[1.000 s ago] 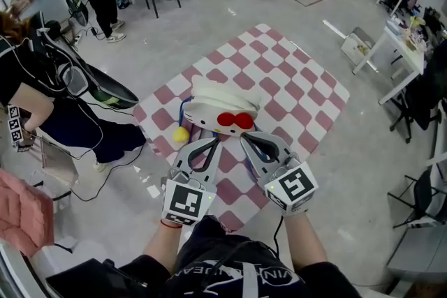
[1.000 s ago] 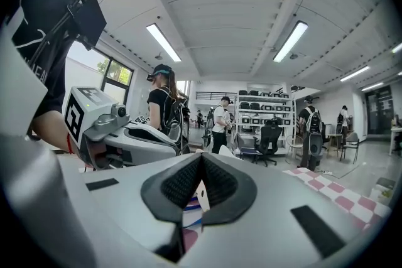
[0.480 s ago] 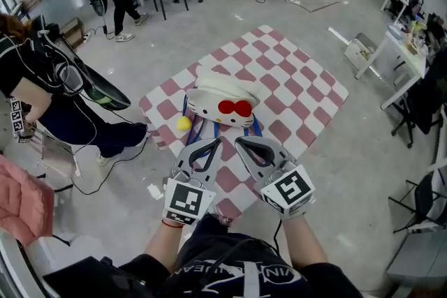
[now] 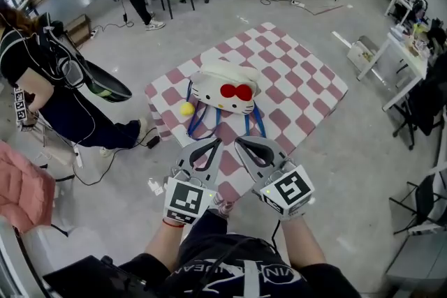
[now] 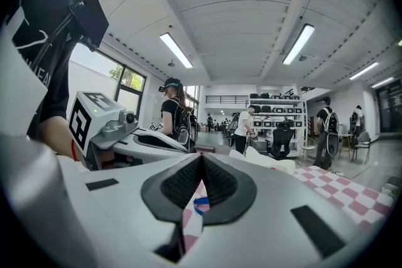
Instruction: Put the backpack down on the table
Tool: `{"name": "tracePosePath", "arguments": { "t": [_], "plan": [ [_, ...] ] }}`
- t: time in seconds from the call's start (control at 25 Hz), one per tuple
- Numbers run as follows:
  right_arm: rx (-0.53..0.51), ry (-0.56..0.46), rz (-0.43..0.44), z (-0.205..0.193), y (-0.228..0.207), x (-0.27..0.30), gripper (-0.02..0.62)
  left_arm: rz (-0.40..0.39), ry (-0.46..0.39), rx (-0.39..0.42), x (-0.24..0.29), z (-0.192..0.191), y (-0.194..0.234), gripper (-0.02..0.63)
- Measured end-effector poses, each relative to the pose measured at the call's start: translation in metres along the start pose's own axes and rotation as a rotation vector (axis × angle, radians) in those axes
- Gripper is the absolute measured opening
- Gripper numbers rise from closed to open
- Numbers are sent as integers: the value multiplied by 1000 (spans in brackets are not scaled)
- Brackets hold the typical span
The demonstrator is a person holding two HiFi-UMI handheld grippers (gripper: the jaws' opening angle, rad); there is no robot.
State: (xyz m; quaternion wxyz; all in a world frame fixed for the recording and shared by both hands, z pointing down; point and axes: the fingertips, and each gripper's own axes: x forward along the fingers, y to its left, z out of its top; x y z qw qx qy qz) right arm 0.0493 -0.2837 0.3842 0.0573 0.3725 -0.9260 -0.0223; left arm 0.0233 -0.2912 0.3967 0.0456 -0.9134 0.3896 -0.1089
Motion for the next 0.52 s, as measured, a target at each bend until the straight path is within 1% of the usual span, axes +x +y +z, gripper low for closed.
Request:
{"name": "tracePosePath", "arguments": {
  "t": [0.28, 0.52],
  "plan": [
    [30, -1, 7, -9, 35, -30, 2, 11, 13, 7, -33, -5, -30, 6],
    [26, -11, 21, 0, 62, -51, 2, 24, 7, 10, -61, 0, -49, 6]
  ]
}}
